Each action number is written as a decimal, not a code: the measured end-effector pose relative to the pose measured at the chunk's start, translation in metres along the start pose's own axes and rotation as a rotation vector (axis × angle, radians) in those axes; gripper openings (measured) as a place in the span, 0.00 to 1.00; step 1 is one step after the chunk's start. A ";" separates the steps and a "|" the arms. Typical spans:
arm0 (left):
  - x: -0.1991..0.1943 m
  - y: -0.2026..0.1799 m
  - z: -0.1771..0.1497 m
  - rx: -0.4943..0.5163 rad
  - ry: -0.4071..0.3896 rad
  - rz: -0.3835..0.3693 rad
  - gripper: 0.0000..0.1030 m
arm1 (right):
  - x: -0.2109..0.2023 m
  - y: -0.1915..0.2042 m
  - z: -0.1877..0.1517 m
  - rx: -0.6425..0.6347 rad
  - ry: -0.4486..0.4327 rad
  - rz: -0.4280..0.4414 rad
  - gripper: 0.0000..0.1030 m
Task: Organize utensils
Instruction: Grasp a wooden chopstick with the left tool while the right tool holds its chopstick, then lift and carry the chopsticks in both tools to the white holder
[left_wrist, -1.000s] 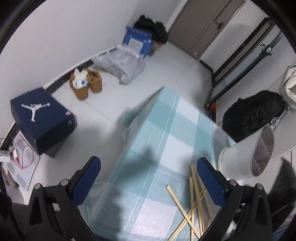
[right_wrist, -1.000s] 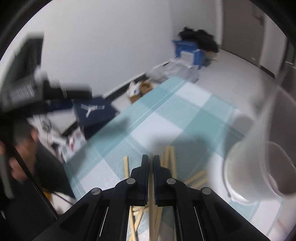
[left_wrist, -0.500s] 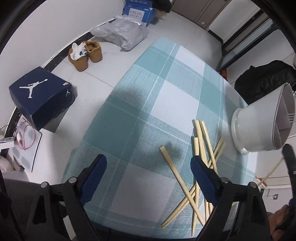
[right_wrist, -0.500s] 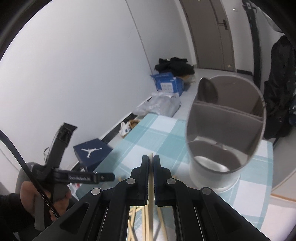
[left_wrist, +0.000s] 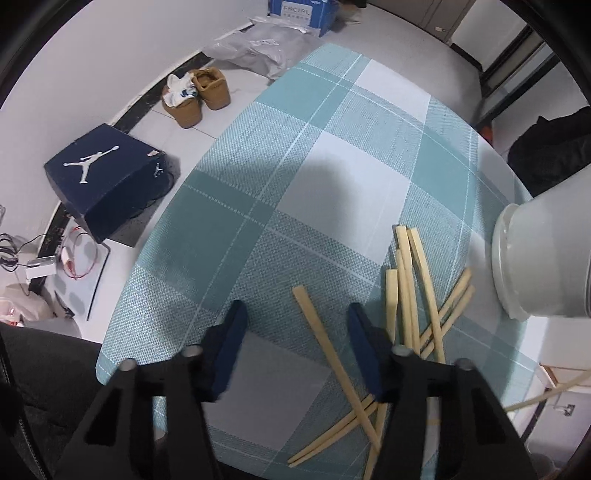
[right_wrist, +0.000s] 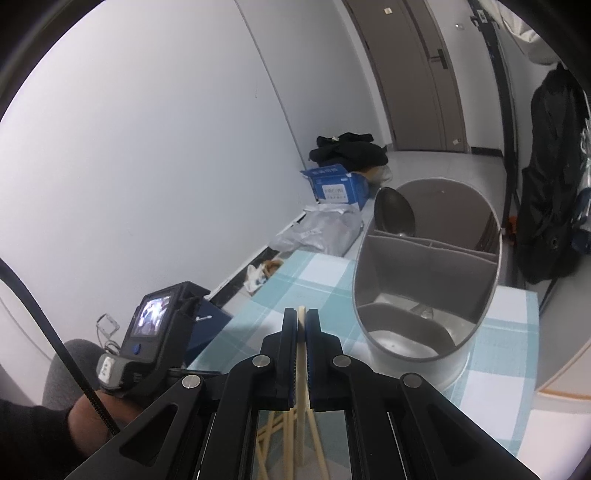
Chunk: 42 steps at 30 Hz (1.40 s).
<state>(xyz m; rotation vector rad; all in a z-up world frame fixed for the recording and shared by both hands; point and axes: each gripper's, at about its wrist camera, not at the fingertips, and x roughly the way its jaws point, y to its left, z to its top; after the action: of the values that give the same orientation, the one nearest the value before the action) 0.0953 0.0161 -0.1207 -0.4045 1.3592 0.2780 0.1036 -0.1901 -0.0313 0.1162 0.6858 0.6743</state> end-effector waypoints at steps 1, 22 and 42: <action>0.000 -0.002 0.000 -0.004 0.000 0.009 0.34 | -0.002 -0.001 -0.001 0.002 0.000 -0.004 0.04; -0.034 -0.011 0.005 -0.018 -0.209 -0.090 0.03 | -0.007 0.001 -0.007 -0.022 -0.016 -0.031 0.04; -0.116 -0.016 -0.027 0.215 -0.558 -0.267 0.03 | -0.042 0.019 -0.017 -0.006 -0.109 -0.149 0.04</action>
<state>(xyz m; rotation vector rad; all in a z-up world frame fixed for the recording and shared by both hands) 0.0552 -0.0053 -0.0096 -0.2934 0.7660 0.0147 0.0586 -0.2029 -0.0159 0.0949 0.5816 0.5231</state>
